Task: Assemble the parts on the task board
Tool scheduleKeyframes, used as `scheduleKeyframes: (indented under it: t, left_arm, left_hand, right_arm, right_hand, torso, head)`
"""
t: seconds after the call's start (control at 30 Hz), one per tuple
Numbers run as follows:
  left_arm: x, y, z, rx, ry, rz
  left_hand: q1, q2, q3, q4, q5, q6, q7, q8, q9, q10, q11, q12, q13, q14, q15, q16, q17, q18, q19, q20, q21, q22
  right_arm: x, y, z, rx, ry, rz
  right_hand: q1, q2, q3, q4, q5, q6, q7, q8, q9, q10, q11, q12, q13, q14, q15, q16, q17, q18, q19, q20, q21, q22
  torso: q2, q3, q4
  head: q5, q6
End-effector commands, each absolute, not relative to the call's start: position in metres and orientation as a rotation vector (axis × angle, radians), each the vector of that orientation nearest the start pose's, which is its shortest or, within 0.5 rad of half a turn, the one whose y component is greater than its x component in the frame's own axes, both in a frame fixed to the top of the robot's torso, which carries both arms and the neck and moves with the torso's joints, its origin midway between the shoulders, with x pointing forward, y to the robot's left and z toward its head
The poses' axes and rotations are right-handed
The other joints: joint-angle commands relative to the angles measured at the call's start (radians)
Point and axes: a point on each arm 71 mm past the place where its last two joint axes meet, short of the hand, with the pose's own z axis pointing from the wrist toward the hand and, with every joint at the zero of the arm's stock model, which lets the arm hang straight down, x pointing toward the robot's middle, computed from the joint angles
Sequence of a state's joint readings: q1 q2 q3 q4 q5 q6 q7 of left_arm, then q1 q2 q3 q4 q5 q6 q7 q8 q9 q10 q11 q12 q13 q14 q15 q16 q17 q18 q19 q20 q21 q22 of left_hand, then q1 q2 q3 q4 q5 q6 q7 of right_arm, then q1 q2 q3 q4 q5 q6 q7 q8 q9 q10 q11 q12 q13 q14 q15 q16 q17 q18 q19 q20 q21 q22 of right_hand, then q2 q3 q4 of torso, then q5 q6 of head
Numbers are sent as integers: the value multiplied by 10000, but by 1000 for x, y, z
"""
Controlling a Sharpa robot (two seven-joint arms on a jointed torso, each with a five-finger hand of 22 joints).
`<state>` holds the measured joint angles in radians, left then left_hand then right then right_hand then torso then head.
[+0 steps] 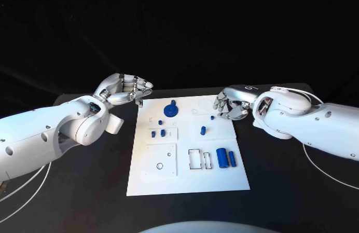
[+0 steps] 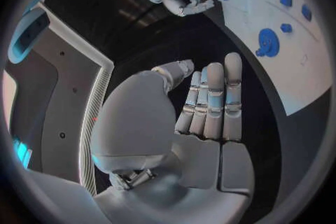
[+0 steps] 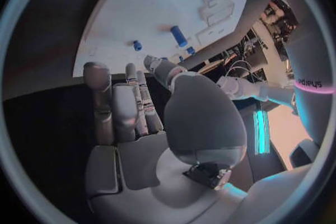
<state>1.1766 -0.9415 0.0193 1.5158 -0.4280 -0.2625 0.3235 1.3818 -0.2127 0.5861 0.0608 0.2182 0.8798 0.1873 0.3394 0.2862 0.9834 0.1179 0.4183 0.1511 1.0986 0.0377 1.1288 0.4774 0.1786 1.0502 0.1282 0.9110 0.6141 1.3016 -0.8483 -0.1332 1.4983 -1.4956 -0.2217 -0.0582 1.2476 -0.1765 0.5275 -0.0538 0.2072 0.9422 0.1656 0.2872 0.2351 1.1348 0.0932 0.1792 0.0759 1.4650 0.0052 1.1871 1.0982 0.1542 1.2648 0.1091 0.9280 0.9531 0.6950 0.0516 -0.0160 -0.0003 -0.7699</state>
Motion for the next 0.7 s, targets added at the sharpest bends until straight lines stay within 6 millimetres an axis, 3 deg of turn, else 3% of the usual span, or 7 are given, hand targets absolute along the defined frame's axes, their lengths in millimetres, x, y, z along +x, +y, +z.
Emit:
scheduleKeyframes:
  t: [0.03,0.1,0.43,0.7]
  left_arm:
    - [486,252,-160,-8826,13852,-15014]
    - [484,251,-159,-8987,13735,-15164]
    - [479,247,-157,-9349,13499,-15641]
    - [476,244,-156,-9418,13482,-15810]
  left_hand:
    - [-8,94,-53,1,40,-9,-12,44,17,-107,5,71,15,-114,7,-51,-23,64,-61,-6,-70,-24]
    - [-18,103,-62,2,37,-23,-8,50,22,-132,9,91,24,-128,11,-53,-29,63,-67,-3,-85,-33]
    - [-77,107,-125,5,21,-95,8,69,42,-251,29,169,55,-164,31,-36,-42,60,-76,13,-143,-70]
    - [-86,107,-144,-8,23,-147,19,71,49,-328,41,197,65,-175,39,-19,-46,62,-72,20,-167,-87]
  right_arm:
    - [493,-201,-179,-4478,17072,4388]
    - [492,-197,-180,-4649,17024,4299]
    - [495,-183,-188,-5090,17080,4069]
    - [497,-176,-200,-5233,17323,3986]
  right_hand:
    - [-57,-81,58,36,-18,-76,96,-95,17,-79,84,-100,-6,429,77,364,325,-231,124,9,311,308]
    - [-62,-110,96,61,-34,-127,122,-148,41,-122,131,-165,-5,534,115,1086,1035,-364,437,57,1087,1055]
    - [-63,-145,127,83,-48,-187,155,-206,63,-210,159,-247,-13,536,159,1422,1314,-424,562,95,1501,1468]
    - [65,-44,277,47,-90,-51,102,-139,136,-96,113,-221,13,483,131,1471,1242,-547,898,89,2215,2149]
  torso:
    - [0,1,-14]
    - [8,10,-16]
    - [26,-10,18]
    - [15,11,-4]
  head:
    - [-28,22]
    - [-18,24]
    - [-85,-14]
    - [-13,-84]
